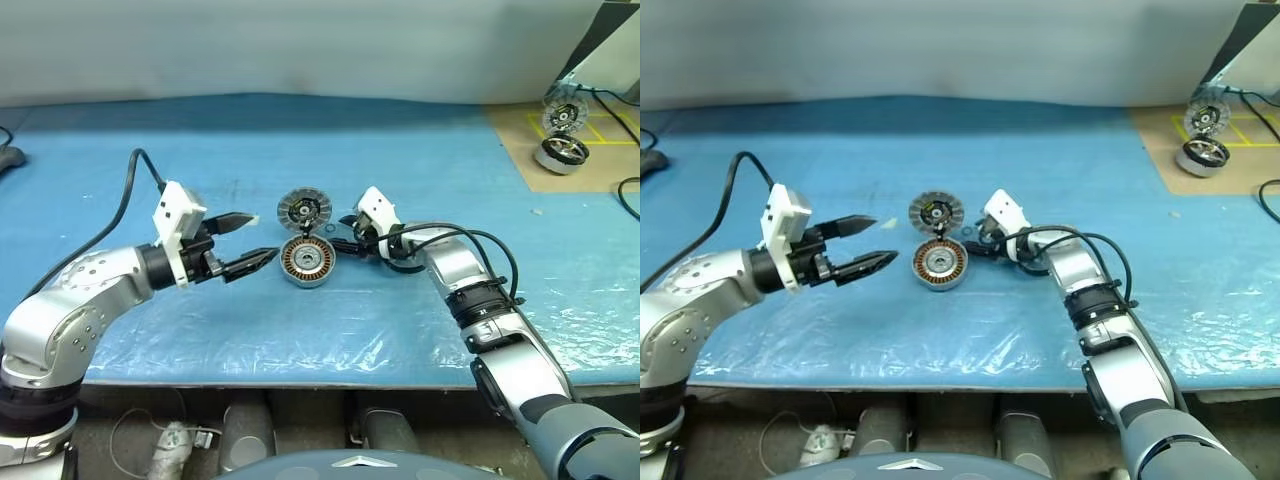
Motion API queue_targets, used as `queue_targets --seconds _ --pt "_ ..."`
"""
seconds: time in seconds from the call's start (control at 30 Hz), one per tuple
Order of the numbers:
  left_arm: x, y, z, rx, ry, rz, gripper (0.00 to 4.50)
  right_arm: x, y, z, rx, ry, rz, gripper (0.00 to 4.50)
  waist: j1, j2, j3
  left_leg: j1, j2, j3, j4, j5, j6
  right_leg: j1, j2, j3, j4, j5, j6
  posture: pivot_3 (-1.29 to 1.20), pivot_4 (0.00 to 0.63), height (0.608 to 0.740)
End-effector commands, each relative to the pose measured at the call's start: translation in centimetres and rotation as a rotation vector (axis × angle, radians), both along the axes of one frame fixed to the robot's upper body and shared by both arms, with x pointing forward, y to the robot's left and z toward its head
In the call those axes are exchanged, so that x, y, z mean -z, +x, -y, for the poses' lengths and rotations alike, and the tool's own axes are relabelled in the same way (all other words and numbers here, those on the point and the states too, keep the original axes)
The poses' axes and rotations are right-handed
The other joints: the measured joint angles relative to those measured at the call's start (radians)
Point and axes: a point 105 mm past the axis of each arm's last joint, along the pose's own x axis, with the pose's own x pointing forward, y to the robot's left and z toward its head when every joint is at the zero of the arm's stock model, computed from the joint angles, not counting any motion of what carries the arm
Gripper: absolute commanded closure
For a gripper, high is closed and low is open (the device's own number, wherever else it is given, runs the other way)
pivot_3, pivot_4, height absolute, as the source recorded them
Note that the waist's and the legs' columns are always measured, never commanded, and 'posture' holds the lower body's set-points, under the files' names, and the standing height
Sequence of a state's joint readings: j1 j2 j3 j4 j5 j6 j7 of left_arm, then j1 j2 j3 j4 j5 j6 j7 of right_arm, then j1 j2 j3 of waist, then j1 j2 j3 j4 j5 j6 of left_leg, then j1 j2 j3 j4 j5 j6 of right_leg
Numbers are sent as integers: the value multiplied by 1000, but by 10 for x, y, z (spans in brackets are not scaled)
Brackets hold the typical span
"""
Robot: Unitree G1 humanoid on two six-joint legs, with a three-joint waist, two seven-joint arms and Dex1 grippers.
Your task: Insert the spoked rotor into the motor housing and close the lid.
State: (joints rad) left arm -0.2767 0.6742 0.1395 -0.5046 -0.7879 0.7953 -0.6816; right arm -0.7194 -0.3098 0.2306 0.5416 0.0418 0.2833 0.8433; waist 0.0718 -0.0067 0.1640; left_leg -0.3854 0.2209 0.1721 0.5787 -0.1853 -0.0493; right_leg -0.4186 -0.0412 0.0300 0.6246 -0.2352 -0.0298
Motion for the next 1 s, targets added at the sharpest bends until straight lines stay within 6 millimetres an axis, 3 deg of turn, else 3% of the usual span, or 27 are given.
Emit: queue_targets --seconds 0.03,0.2,0.37,0.8,0.93,1.0 --pt "-8 5 15 22 3 28 0 -1 6 -7 1 7 43 1122 -3 0 0 0 0 0 1 0 0 0 0 0 0 0 0 0 150 740" --pt "-7 11 5 11 7 22 0 5 15 -4 48 -12 62 1122 -16 0 0 1 1 0 1 0 0 0 1 1 2 0 0 0 150 740" --pt "-2 -1 -6 8 8 25 0 11 20 0 72 -21 53 1122 -23 0 0 1 0 0 0 0 0 0 1 1 1 2 3 0 150 740" --pt "9 -2 -5 11 1 8 0 22 18 -12 67 -34 37 1122 -31 0 0 2 1 0 1 0 0 1 1 1 1 0 -1 0 150 740" --pt "8 -7 2 20 -3 12 0 27 17 -12 64 -49 30 2015 -31 0 0 2 1 0 1 0 0 1 1 1 1 0 -1 0 150 740" --pt "5 -8 6 25 -4 15 0 28 17 -12 73 -42 24 2744 -28 0 0 2 1 0 1 0 0 1 1 1 1 0 -1 0 150 740"
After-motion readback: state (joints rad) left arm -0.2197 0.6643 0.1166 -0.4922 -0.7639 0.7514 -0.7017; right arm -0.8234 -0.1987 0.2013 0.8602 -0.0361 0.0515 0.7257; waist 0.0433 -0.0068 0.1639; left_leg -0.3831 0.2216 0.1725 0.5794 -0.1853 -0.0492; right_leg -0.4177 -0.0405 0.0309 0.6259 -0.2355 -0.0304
